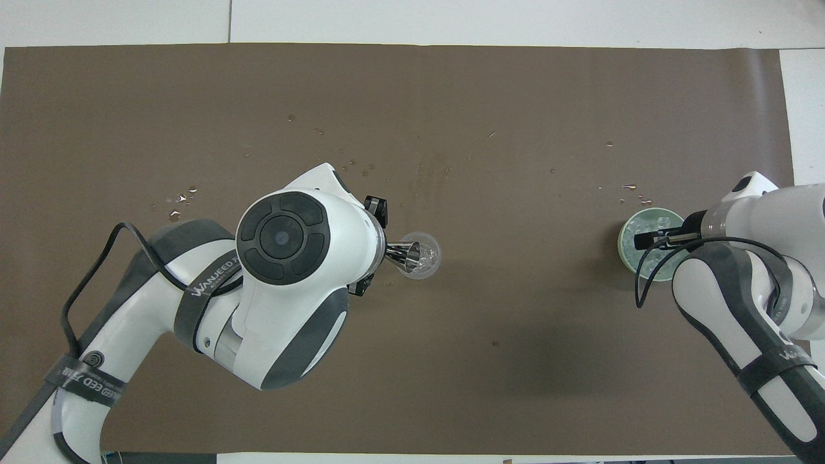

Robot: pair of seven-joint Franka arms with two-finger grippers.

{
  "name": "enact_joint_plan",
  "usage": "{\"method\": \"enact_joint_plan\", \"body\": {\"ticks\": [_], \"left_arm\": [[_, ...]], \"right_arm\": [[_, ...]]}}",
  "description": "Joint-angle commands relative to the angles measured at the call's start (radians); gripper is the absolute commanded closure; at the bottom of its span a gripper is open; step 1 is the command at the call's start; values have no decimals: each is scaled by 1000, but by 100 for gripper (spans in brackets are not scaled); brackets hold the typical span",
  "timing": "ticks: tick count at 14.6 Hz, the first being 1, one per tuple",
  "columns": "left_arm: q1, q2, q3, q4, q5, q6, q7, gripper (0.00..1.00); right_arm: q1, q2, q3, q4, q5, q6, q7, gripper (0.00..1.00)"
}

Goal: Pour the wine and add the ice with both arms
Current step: 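Tilt the jigger over the glass while the right gripper grabs ice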

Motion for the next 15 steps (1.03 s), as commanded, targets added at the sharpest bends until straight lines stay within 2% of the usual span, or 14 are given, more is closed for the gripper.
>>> {"method": "enact_joint_plan", "body": {"ticks": [1, 5, 9, 11, 15], "left_arm": [[-37, 2, 14, 18, 98, -24, -56, 100], [-52, -3, 1, 19, 225, -32, -107, 100], [-86, -4, -9, 21, 325, -32, -129, 100], [-113, -7, -9, 21, 381, -44, -135, 100], [-127, -13, -10, 21, 467, -46, -187, 100]], "right_arm": [[-10, -10, 7, -22, 21, 31, -33, 27], [-12, 16, 6, -28, 20, 47, -51, 34], [-10, 17, 6, -26, 20, 53, -58, 34], [-10, 17, 6, -28, 18, 53, -62, 38], [-7, 20, 6, -28, 18, 79, -64, 39]]}}
